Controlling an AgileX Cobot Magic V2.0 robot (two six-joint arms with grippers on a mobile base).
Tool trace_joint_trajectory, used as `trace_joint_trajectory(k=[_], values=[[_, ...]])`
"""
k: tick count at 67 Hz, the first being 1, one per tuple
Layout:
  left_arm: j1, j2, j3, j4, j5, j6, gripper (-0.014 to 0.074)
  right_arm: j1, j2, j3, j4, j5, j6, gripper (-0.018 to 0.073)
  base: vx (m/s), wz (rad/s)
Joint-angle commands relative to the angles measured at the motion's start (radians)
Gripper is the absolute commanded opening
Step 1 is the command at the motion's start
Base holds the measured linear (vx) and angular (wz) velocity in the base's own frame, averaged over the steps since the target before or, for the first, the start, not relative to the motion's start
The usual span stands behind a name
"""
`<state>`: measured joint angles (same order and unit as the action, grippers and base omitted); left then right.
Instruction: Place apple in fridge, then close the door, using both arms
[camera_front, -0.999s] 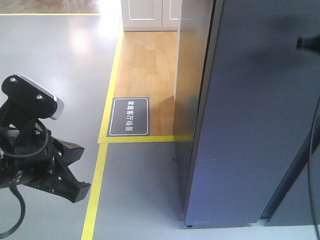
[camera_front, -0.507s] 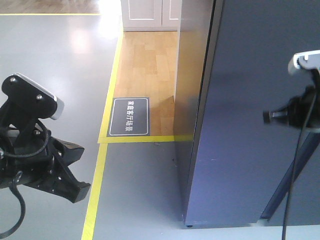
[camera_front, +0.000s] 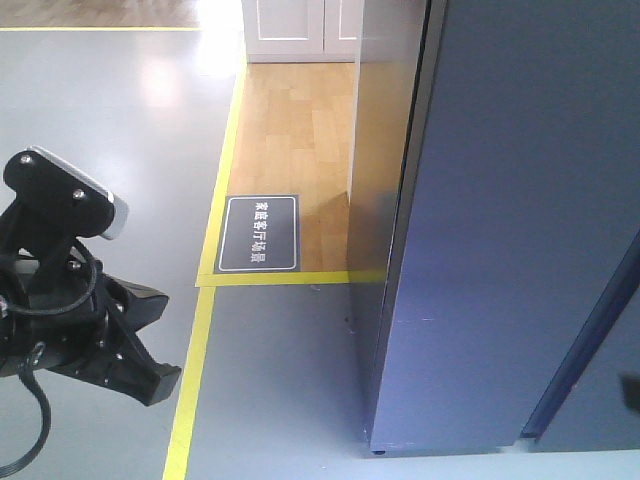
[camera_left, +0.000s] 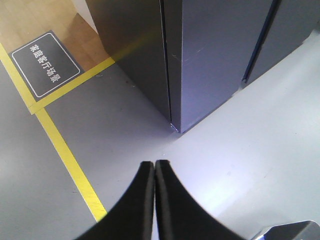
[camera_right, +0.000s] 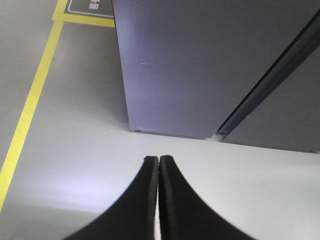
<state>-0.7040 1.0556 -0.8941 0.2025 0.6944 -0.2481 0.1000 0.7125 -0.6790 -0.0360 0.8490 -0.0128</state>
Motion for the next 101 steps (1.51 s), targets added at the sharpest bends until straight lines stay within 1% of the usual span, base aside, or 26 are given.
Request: trace_joint_trajectory(k=[1, 14, 25, 35, 44, 80, 82, 83, 86, 91, 96, 101], values=[[-0.004, -0.015, -0.024, 0.011, -0.052, -0.010, -0.0006, 0.004, -0.096, 0.011, 0.004, 0.011, -0.001, -0.0003, 0.00, 0.00], [-0.004, -0.015, -0.024, 0.011, -0.052, -0.010, -0.0006, 0.004, -0.261, 0.062, 0.012, 0.142, -0.001, -0.0003, 0.00, 0.00], [-0.004, -0.015, -0.024, 0.011, -0.052, -0.010, -0.0006, 0.004, -0.355, 0.067, 0.014, 0.210, -0.001, -0.0003, 0.00, 0.00], [-0.004, -0.015, -0.024, 0.011, -0.052, -0.010, -0.0006, 0.004, -0.393, 0.067, 0.025, 0.211, 0.000, -0.0003, 0.00, 0.00], [-0.004, -0.015, -0.024, 0.011, -0.052, -0.010, -0.0006, 0.004, -0.400, 0.067, 0.056, 0.218, 0.000, -0.0003, 0.00, 0.00], [-0.003, -0.018, -0.022, 0.007, -0.049, -0.010, -0.0006, 0.004, -0.400, 0.067, 0.056, 0.221, 0.000, -0.0003, 0.00, 0.00], [-0.003, -0.025, -0.022, 0.010, -0.048, -0.001, -0.0006, 0.004, -0.400, 0.067, 0.056, 0.221, 0.000, -0.0003, 0.00, 0.00], [-0.002, -0.030, -0.021, 0.013, -0.051, 0.021, -0.0006, 0.004, -0.400, 0.067, 0.056, 0.221, 0.000, -0.0003, 0.00, 0.00], [0.013, -0.046, -0.012, -0.001, -0.072, 0.064, -0.0006, 0.004, -0.400, 0.067, 0.056, 0.221, 0.000, -0.0003, 0.00, 0.00], [0.069, -0.085, 0.032, -0.052, -0.176, 0.121, -0.0006, 0.004, -0.400, 0.067, 0.056, 0.221, 0.000, -0.0003, 0.00, 0.00], [0.142, -0.129, 0.092, -0.128, -0.290, 0.157, -0.0006, 0.004, -0.400, 0.067, 0.056, 0.221, 0.000, -0.0003, 0.00, 0.00], [0.228, -0.177, 0.170, -0.229, -0.394, 0.184, -0.0006, 0.004, -0.400, 0.067, 0.056, 0.221, 0.000, -0.0003, 0.00, 0.00]])
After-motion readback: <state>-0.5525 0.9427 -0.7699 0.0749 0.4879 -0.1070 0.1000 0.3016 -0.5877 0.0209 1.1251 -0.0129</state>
